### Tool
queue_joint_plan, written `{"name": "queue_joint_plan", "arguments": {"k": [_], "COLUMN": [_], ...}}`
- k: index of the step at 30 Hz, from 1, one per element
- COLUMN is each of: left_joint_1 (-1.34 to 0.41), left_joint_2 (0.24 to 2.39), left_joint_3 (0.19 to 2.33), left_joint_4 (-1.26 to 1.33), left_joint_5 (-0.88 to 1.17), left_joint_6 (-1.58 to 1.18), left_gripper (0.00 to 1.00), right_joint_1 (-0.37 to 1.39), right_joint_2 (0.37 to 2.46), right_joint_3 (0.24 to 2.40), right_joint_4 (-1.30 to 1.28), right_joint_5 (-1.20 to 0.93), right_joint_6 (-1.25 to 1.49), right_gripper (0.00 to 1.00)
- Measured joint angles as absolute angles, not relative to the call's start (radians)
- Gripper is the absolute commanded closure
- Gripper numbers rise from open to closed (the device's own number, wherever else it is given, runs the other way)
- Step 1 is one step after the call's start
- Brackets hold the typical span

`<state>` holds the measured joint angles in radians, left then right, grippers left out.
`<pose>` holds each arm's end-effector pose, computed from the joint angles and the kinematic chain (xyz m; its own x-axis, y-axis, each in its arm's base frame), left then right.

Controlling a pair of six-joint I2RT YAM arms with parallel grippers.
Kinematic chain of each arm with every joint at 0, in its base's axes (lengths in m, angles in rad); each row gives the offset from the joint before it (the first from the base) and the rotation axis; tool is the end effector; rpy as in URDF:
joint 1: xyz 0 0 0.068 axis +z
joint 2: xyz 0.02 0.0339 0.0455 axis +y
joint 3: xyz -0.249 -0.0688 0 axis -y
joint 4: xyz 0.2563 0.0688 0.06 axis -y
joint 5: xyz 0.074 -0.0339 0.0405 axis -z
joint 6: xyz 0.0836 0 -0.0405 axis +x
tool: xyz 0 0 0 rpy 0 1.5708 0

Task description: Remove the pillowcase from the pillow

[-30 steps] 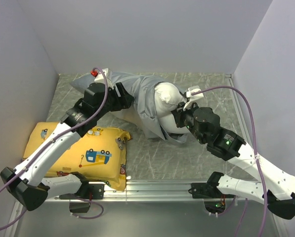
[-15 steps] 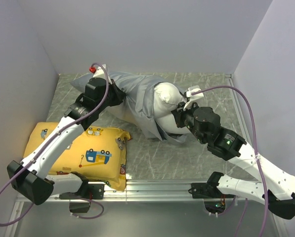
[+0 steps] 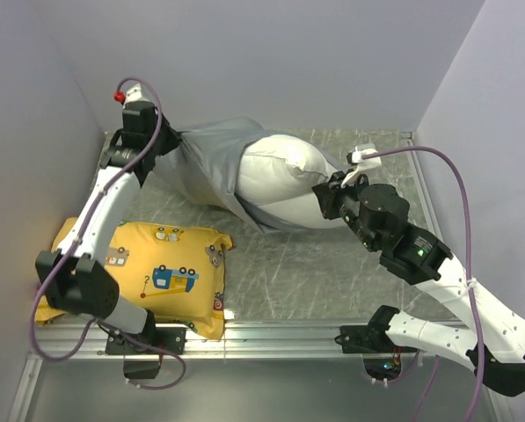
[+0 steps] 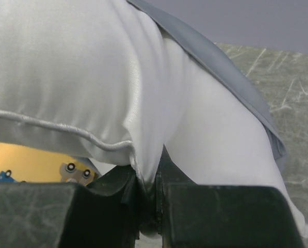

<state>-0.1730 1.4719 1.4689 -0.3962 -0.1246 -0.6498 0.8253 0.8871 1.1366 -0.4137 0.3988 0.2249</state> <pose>0.3924 -0.0580 0.3595 -0.3399 -0.5500 -0.7628 -0.1855 0.8344 -0.5190 0.1902 0.1582 0.4033 -0.2011 0.0851 -0.9759 -0.3820 0.9105 0.1581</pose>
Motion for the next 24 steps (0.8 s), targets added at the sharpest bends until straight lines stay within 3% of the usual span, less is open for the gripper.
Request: {"name": "queue_joint_plan", "arguments": {"k": [7, 19, 24], "left_joint_1": [-0.117, -0.134, -0.220], "left_joint_2": [1.649, 1.650, 1.766], "left_joint_3": [1.637, 1.634, 1.855], "left_joint_4": [-0.489, -0.449, -0.510], "left_joint_5": [-0.077, -0.029, -0.135], "left_joint_6": [-0.663, -0.642, -0.556], "left_gripper": [1.00, 1.00, 1.00], "right_joint_1": [0.813, 0.793, 0.779], "right_joint_2": [0.871, 0.950, 0.989], "right_joint_3": [1.143, 1.262, 1.225], "right_joint_4": [-0.429, -0.492, -0.458], "right_joint_5": [0.363, 0.338, 0.221], "right_joint_6": [0.259, 0.280, 0.342], "right_gripper": [1.00, 1.00, 1.00]}}
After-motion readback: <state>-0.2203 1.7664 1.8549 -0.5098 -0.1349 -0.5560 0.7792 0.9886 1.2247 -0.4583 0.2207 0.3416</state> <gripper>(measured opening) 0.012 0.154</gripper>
